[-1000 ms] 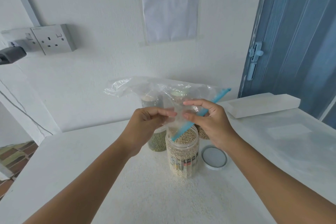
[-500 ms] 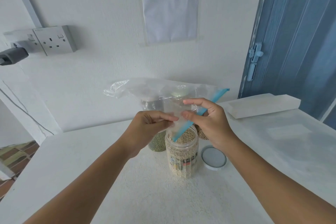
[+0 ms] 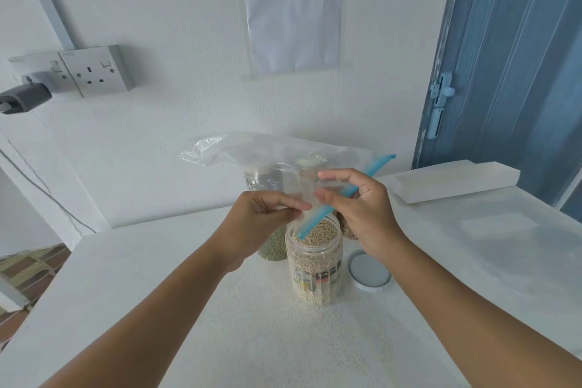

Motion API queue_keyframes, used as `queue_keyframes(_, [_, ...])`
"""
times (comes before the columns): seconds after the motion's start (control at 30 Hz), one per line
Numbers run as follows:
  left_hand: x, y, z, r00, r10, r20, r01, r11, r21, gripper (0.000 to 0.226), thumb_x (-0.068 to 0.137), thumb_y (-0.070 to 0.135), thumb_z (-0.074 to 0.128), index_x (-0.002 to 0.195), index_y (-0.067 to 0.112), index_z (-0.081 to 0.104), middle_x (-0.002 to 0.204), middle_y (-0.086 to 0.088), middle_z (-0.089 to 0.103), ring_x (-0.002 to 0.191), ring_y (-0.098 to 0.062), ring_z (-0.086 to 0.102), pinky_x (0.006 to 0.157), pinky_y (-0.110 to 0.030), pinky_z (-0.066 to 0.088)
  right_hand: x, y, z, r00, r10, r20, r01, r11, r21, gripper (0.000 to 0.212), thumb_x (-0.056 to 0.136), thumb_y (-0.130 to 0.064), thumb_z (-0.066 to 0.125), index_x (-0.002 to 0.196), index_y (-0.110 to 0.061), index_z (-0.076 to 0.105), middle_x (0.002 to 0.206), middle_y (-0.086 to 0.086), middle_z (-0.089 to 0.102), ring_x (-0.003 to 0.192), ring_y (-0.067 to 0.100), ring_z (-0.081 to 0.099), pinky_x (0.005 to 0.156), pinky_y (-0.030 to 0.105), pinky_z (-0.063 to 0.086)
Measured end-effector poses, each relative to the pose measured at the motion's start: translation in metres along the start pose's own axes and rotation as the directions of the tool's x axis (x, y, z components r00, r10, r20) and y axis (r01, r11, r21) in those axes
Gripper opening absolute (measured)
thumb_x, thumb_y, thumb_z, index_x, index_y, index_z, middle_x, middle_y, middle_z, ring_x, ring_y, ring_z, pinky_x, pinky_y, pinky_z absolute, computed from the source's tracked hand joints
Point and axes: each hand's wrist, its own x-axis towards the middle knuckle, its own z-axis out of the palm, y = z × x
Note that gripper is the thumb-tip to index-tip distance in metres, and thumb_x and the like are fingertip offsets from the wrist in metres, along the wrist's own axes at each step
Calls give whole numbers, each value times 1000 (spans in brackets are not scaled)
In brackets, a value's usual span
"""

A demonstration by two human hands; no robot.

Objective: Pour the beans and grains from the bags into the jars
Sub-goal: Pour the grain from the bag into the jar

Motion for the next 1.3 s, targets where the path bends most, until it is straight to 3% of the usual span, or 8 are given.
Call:
queue_keyframes(0.17, [1, -3, 1, 1000, -16, -7, 16, 1000, 10, 21, 93, -3, 71, 103, 11, 83, 121, -2, 77, 126, -6, 65, 113, -36, 48, -2, -1, 2, 999, 34, 35, -34, 999, -1, 29, 96, 8, 64, 113, -12, 75, 118, 2, 76, 105, 16, 75, 98, 36, 58])
queue_keyframes(0.4, [1, -1, 2, 999, -26, -22, 27, 999, 40, 21, 91, 2, 76, 103, 17, 84, 118, 5, 78, 116, -9, 71, 108, -31, 50, 0, 2, 3, 1000, 0, -5, 0, 1000, -16, 28, 87, -4, 81, 110, -19, 78, 109, -3, 78, 108, 18, 72, 100, 40, 57])
queue_keyframes(0.57, [2, -4, 3, 998, -15, -61, 21, 995, 101, 21, 95, -2, 70, 105, 12, 81, 101, -7, 81, 101, -22, 77, 105, -35, 55, -3, 1, 6, 999, 13, 41, -13, 1000, 7, 26, 94, 7, 68, 112, -11, 75, 115, 6, 76, 102, 12, 75, 86, 22, 58])
queue_keyframes(0.77, [2, -5, -1, 997, -24, -71, 29, 997, 66, 22, 91, -1, 75, 109, 11, 80, 104, -6, 81, 103, -28, 76, 103, -34, 56, 2, 4, 3, 1000, 5, -23, -5, 1000, 12, 29, 86, -2, 80, 111, -15, 77, 110, 0, 78, 106, 22, 73, 93, 36, 60])
queue_keyframes(1.0, [5, -6, -1, 999, -27, -44, 31, 996, 81, 25, 89, 1, 78, 111, 11, 80, 106, -2, 80, 96, -23, 76, 91, -27, 57, 2, 6, 5, 998, 11, -66, -10, 1000, 23, 30, 81, -7, 85, 109, -17, 78, 109, -2, 78, 108, 16, 72, 92, 34, 61])
queue_keyframes(1.17, [7, -8, 1, 999, -5, -41, 9, 994, 108, 20, 90, 6, 78, 109, 12, 80, 103, -6, 81, 99, -28, 76, 93, -32, 60, 1, 5, 7, 997, 11, -72, -11, 1000, 1, 30, 81, -10, 85, 109, -16, 78, 105, -6, 78, 106, 13, 72, 95, 37, 60])
queue_keyframes(1.3, [7, -9, 1, 998, -6, -62, 16, 989, 148, 19, 91, 5, 77, 108, 13, 80, 101, -3, 80, 97, -22, 76, 89, -25, 59, 0, 5, 5, 1000, -4, -24, 2, 998, -61, 32, 88, -9, 81, 114, -27, 77, 113, -8, 75, 109, 12, 70, 100, 36, 58])
